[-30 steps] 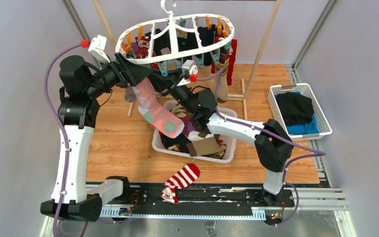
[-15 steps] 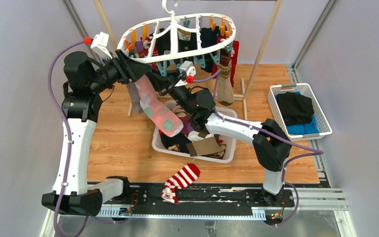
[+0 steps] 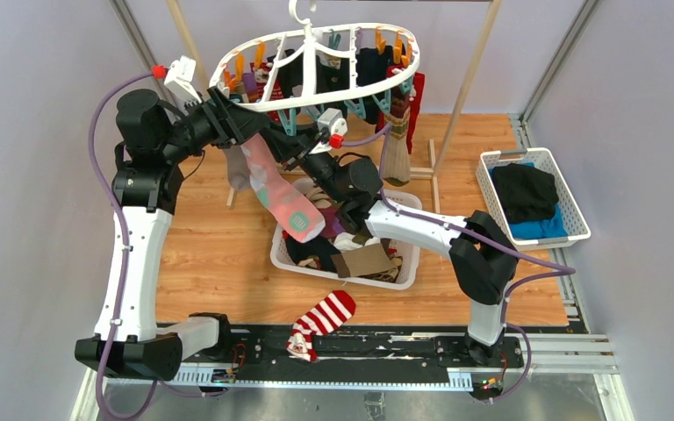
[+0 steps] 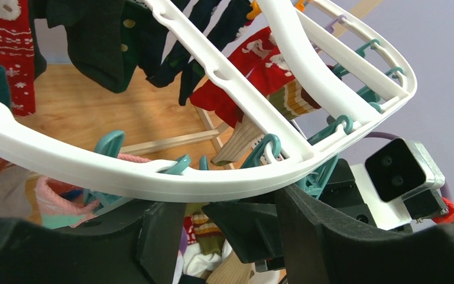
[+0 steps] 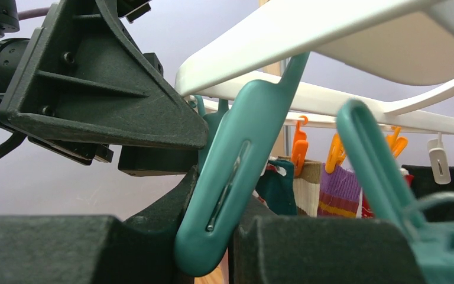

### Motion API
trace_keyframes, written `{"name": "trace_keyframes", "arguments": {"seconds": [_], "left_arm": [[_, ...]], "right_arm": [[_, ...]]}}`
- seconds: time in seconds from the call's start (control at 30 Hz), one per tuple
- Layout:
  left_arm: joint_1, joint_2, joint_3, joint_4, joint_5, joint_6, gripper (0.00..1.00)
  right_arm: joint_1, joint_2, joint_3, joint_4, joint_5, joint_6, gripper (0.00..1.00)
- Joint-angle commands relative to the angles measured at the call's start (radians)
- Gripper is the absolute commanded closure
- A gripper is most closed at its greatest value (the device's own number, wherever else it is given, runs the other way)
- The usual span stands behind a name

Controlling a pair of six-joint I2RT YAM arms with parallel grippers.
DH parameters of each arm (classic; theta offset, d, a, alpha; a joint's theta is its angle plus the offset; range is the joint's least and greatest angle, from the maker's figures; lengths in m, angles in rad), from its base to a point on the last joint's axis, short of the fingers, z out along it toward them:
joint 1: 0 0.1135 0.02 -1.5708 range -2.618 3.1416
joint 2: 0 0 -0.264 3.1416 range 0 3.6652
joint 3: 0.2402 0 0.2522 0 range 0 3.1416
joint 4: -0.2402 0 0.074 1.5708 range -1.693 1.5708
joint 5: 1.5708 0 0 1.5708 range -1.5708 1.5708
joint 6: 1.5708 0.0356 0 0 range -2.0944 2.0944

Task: Clip the socks to the hanger
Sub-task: Open the clamp at the hanger.

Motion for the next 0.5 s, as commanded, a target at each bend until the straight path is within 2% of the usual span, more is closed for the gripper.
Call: {"name": "trace_keyframes", "arguments": {"seconds": [0.0,0.33,0.47], "left_arm": [[0.006,0.02,0.03,0.084,0.012,-0.012,0.4],[0.005,0.022,0.034,0.086,-0.052,0.049,0.41],[0.003,0.028,0.033,0.087,-0.078,0.079,0.47]], "right_arm": [[0.045,0.002,0.022,-0.003,-0.087,-0.028,1.0],[0.053,0.011,0.033,-0.025,-0.111,-0.034,1.0],[0.057,0.013,0.037,-0.031,-0.123,-0.033,1.0]]}}
